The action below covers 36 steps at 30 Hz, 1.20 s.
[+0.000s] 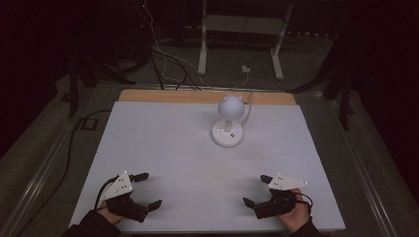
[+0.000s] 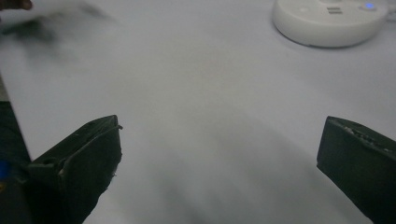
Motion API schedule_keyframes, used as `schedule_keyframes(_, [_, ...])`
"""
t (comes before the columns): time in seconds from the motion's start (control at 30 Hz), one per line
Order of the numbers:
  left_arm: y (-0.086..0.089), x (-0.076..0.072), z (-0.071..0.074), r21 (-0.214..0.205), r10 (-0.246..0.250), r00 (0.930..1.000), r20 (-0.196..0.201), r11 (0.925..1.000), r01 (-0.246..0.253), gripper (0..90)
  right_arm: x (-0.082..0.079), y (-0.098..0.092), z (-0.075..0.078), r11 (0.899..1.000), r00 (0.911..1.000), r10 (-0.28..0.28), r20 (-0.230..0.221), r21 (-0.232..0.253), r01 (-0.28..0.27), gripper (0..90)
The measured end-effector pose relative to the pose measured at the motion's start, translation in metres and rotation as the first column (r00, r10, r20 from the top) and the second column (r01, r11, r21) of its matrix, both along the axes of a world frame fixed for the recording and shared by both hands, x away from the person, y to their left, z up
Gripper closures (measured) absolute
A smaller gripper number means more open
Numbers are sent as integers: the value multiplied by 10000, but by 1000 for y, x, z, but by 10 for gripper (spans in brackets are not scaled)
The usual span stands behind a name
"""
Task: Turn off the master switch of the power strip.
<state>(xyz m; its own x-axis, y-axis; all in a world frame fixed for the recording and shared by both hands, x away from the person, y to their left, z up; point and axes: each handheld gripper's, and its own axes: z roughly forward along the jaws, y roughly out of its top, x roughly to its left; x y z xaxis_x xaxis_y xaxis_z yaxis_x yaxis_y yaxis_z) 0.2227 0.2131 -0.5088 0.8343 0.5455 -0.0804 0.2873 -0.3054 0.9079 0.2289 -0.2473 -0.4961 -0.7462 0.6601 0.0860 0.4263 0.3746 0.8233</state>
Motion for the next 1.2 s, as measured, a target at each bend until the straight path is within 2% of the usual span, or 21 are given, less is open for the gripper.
schedule_keyframes(0.17, [0,0,1,-90,-38,10000,6,10000,38,3,1,5,9,9999,9999,104,99,41,-104,0])
schedule_keyframes(0.53, [-1,-1,2,-168,-65,10000,13,9998,65,3,10,5,33,9997,9987,-72,510,218,61,0])
schedule_keyframes(1.2, [-1,-1,2,-166,-115,9999,71,9998,116,3,37,6,66,9985,9925,-408,1152,413,362,0])
